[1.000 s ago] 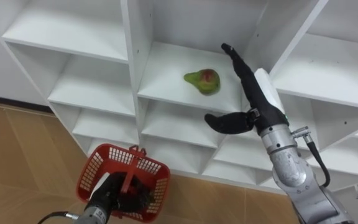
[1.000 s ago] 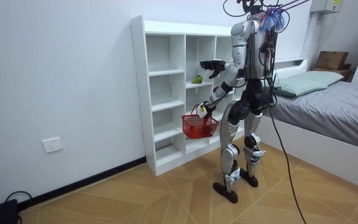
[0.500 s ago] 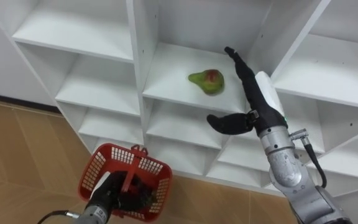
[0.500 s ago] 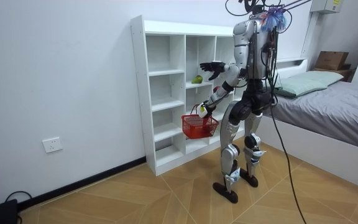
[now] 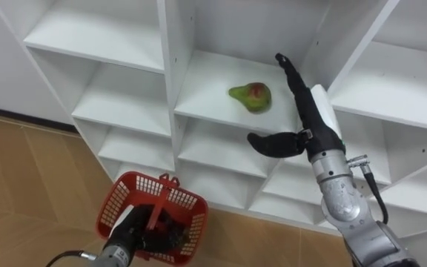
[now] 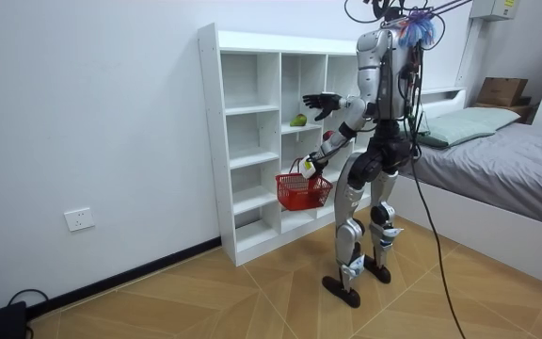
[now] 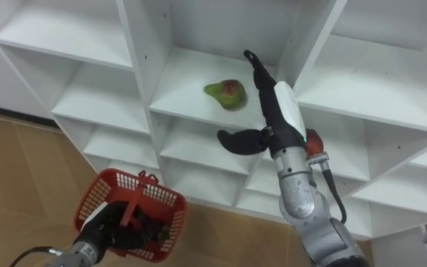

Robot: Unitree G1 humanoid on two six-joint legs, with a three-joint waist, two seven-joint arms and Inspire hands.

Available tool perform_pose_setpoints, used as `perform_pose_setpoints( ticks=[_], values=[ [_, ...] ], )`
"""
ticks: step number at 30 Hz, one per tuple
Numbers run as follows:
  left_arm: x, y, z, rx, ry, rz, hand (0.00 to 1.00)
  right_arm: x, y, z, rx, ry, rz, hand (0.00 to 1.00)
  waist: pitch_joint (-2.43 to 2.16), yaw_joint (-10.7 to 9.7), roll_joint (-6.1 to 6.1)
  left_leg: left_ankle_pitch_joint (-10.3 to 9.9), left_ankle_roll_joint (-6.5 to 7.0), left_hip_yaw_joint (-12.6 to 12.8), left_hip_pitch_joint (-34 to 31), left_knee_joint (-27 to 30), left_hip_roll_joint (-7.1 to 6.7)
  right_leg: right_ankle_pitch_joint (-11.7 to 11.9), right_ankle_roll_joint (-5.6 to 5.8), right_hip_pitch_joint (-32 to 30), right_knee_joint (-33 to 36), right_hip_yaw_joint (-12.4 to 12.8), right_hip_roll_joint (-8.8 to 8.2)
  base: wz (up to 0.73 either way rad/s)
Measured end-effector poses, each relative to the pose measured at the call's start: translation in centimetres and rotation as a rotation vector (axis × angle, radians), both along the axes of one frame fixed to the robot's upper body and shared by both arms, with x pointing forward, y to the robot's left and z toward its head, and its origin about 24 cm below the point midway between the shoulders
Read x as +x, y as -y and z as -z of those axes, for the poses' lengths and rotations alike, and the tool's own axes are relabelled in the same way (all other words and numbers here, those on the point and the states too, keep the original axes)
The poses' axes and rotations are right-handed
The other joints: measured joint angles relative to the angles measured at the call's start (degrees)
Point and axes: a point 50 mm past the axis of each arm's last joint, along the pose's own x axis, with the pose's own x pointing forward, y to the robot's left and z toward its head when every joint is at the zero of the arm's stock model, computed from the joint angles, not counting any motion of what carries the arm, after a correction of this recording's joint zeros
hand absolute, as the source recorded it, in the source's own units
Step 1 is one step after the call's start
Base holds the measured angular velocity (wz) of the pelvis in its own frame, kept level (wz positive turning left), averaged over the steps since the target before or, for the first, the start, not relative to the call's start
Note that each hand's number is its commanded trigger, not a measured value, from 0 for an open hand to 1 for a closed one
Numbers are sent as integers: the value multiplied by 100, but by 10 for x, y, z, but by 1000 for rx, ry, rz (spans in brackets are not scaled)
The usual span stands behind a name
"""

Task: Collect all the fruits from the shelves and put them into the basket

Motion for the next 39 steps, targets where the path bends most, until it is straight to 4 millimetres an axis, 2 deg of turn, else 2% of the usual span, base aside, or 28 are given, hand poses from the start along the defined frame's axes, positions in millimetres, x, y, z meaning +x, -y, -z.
perform_pose_setpoints(
  ticks=[8,11,20,26,33,35,39],
  values=[
    [1,3,0,-5,3,-3,100,1,-6,-5,59,16,0,0,11,-15,18,3,4,54,-16,8,0,7,-3,-65,16,39,-7,-4],
    [1,3,0,-6,3,-3,100,1,-11,-9,81,34,-6,0,39,-50,64,3,4,62,-29,4,2,8,-3,-92,19,46,-7,0],
    [1,4,0,-5,3,-7,100,1,-19,-15,109,56,-24,0,32,-99,81,3,4,85,-26,-4,6,7,-4,-109,30,66,-7,-1],
    [1,4,1,-5,2,-7,100,0,-23,-27,124,104,-45,0,25,-75,86,3,4,82,-5,-1,6,7,-3,-86,33,62,-8,0],
    [1,5,1,-6,1,-5,100,-2,-31,-32,129,124,-83,0,12,-47,80,3,4,70,-8,-9,1,5,-1,-86,26,49,-10,0],
    [1,5,1,-7,2,-4,100,-2,-32,-32,130,127,-86,0,-7,-33,74,3,4,69,-9,-16,-3,5,0,-85,21,48,-13,0],
    [1,5,1,-7,2,-5,100,-2,-32,-32,131,127,-86,0,-12,-31,71,3,5,69,-8,-20,-4,5,0,-84,20,46,-14,0]
  ],
)
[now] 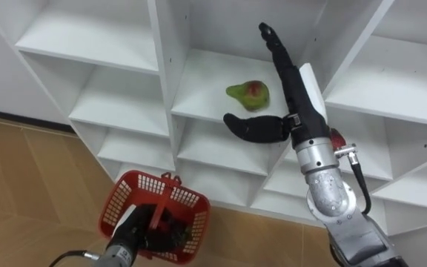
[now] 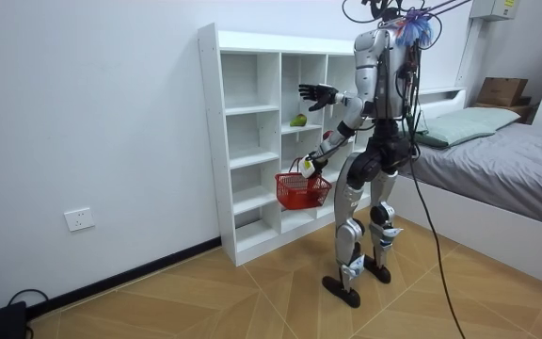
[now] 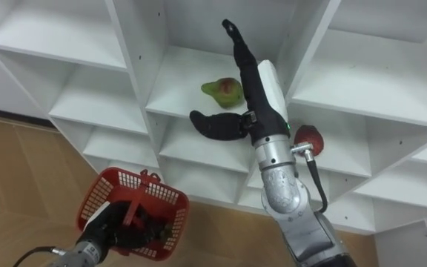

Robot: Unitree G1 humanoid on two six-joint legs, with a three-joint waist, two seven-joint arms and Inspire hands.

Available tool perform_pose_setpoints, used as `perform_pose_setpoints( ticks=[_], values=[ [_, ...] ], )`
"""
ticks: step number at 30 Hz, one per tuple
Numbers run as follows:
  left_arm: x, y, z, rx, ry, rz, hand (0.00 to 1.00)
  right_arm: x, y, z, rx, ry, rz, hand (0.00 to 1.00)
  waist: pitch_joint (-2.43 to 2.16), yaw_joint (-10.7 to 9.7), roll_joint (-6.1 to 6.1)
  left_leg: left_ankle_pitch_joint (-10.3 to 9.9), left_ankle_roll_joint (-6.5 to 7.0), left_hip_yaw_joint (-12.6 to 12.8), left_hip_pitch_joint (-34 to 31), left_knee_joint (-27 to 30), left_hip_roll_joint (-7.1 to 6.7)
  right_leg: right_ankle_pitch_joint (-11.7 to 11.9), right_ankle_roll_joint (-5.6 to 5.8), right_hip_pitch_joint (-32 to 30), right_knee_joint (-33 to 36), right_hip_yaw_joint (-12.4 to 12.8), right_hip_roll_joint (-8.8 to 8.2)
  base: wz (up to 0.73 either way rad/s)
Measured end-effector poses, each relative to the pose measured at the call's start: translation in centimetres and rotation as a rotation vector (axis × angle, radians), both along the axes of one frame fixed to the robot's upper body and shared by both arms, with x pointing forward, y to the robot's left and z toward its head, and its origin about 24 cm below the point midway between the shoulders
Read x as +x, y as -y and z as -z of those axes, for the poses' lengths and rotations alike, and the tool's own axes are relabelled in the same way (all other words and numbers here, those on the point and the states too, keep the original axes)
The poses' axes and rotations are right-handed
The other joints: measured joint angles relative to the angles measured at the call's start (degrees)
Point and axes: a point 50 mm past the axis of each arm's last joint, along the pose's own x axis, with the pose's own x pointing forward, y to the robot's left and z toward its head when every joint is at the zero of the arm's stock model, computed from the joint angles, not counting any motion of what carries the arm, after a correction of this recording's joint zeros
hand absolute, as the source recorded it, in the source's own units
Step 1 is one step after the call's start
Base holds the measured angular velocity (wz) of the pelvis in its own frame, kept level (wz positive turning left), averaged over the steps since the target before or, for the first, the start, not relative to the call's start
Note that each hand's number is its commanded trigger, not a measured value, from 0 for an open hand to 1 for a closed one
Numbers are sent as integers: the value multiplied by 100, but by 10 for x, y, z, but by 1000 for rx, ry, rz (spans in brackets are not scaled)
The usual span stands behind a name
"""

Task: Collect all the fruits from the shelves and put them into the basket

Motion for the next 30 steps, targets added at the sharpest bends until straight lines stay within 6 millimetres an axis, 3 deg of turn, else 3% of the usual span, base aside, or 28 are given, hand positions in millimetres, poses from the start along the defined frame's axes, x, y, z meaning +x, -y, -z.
perform_pose_setpoints(
  ticks=[22,30],
  values=[
    [-5,2,6,-5,-34,-8,100,3,6,4,-10,-14,31,0,3,-23,-2,1,2,-20,-1,5,-10,-1,2,20,0,-18,-10,0],
    [-3,0,4,0,-28,-8,100,19,16,7,-47,-35,75,0,64,-33,-127,13,12,-31,-5,-33,-23,-34,20,8,10,-25,-23,1]
  ],
)
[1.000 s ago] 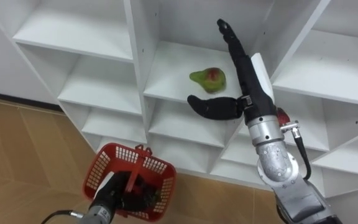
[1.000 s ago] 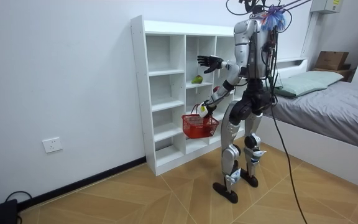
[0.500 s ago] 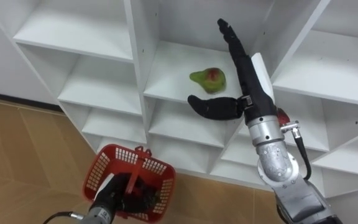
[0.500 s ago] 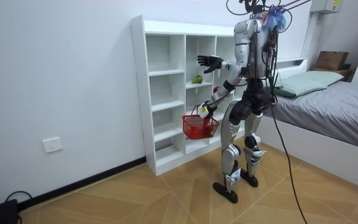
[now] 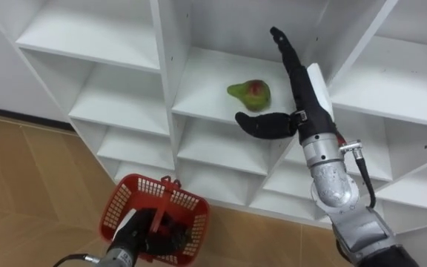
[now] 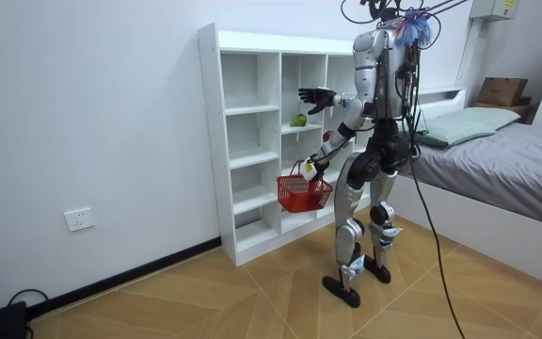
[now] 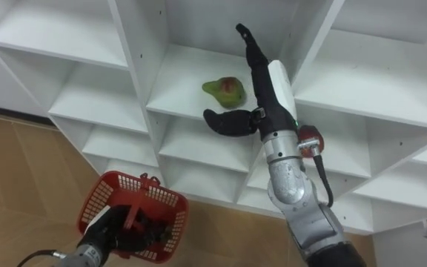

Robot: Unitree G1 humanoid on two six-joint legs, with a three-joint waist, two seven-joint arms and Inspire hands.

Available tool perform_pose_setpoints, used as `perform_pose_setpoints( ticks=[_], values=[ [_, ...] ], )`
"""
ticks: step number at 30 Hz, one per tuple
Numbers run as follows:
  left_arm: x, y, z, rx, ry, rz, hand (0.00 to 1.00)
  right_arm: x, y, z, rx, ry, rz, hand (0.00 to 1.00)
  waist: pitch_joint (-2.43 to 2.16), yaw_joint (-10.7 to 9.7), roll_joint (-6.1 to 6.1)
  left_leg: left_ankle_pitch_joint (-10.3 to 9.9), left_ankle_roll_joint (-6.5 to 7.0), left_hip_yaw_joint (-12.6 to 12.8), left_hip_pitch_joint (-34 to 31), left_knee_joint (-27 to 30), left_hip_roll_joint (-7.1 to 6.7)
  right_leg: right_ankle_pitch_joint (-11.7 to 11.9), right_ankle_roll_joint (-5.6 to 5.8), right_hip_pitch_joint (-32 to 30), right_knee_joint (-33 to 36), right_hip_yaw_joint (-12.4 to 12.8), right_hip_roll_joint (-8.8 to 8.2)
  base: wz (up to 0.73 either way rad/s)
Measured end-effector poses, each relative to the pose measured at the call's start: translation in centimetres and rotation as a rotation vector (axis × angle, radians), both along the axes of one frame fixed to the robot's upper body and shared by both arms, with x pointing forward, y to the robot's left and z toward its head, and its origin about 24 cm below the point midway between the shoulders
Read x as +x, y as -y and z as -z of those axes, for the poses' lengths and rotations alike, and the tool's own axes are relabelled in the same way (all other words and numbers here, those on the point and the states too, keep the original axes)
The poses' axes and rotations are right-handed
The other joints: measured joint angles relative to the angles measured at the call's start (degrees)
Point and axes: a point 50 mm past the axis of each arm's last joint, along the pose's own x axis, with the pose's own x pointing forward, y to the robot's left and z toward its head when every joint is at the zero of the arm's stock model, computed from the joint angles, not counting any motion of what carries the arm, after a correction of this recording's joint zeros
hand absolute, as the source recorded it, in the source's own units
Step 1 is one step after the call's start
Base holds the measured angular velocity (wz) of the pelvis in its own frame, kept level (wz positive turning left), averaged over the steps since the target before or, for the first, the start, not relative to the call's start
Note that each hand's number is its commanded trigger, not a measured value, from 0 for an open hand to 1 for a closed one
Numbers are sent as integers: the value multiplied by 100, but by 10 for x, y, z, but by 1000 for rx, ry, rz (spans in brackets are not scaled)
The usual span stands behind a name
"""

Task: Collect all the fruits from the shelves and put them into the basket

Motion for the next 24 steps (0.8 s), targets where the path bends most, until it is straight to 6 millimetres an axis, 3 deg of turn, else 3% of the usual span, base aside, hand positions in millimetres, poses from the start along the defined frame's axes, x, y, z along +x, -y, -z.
perform_pose_setpoints(
  ticks=[4,12,24],
  values=[
    [1,-2,-1,7,1,3,100,8,2,0,-14,-6,16,0,-3,20,-75,1,3,-67,-43,-12,-26,-3,7,-6,-32,-68,-14,8],
    [0,-2,0,11,-16,1,100,12,8,3,-44,-28,33,0,-3,68,-71,3,5,-171,-103,0,-40,-5,11,-11,-30,-133,-21,6],
    [-4,-2,6,25,-62,17,100,10,13,32,-100,-156,52,0,7,149,15,4,8,-183,-102,50,-49,-4,10,43,-19,-134,-25,0]
  ],
)
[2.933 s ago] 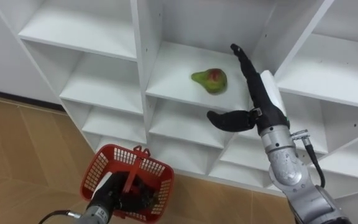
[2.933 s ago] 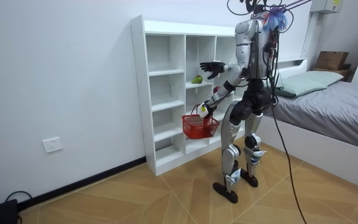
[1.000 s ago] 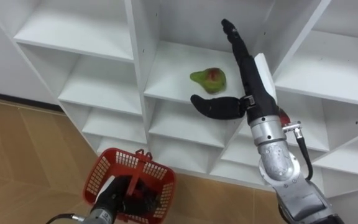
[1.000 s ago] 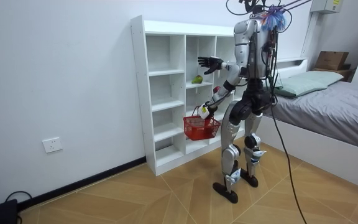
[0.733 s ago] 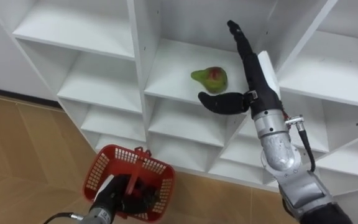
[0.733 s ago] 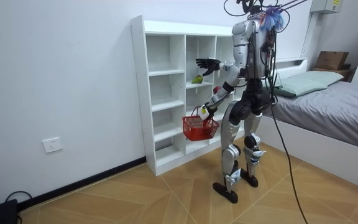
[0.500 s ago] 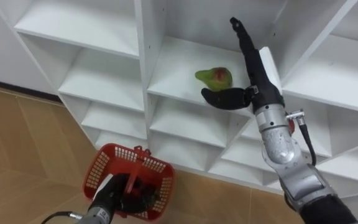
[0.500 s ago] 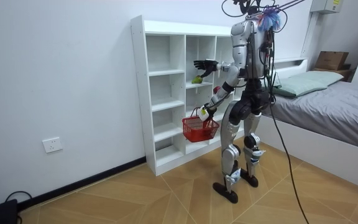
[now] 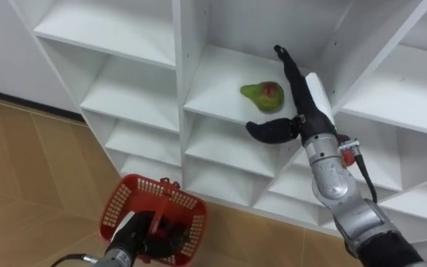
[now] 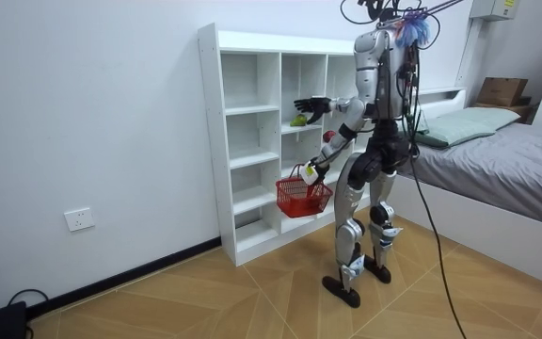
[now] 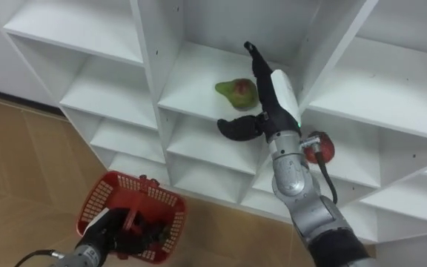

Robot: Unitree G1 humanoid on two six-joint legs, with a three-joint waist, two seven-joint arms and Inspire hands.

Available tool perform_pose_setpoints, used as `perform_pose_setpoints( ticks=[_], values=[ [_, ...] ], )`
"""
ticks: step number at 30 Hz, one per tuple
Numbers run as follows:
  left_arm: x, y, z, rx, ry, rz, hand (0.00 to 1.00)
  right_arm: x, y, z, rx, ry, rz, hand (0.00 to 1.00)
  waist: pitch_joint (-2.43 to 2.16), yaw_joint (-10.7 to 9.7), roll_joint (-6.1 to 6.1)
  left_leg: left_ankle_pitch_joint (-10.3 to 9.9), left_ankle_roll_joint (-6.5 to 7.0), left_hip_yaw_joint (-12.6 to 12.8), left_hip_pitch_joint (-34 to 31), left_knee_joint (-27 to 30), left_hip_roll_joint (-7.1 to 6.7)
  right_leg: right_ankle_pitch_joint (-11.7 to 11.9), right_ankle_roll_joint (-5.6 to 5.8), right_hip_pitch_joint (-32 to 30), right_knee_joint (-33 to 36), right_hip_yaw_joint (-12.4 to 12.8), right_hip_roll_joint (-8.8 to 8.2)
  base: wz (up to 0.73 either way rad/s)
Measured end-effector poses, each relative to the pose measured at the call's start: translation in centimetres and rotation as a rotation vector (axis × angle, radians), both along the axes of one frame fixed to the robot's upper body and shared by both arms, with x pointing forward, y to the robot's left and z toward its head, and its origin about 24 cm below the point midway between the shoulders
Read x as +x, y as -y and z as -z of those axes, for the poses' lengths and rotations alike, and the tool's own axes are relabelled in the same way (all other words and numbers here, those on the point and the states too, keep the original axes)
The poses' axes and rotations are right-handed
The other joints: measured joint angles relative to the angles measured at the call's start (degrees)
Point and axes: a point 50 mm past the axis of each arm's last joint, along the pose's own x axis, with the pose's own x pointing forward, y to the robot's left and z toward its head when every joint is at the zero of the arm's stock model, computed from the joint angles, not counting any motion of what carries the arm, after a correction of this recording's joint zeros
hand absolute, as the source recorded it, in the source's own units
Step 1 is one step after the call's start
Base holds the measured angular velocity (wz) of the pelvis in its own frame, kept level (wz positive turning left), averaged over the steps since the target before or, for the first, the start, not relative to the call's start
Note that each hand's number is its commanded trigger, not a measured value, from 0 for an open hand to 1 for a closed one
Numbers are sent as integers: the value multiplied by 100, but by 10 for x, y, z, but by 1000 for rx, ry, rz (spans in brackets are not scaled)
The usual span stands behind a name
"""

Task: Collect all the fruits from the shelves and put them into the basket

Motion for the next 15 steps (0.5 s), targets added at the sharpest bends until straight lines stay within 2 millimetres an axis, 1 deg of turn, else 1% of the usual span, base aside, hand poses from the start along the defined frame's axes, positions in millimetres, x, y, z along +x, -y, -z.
perform_pose_setpoints(
  ticks=[6,10,15],
  values=[
    [-1,-1,1,25,-9,24,100,1,4,7,-19,-42,16,0,3,47,13,9,11,-1,-28,5,-13,-6,10,-29,-3,-10,-14,1],
    [5,-1,-2,27,6,30,100,1,8,15,-35,-86,20,0,0,58,8,15,22,-35,-85,10,-35,-18,28,-64,0,-48,-39,8],
    [12,0,-5,42,27,46,100,4,11,15,-41,-92,29,0,-6,64,-2,23,36,-35,-89,6,-67,-31,49,-66,14,-61,-75,2]
  ],
)
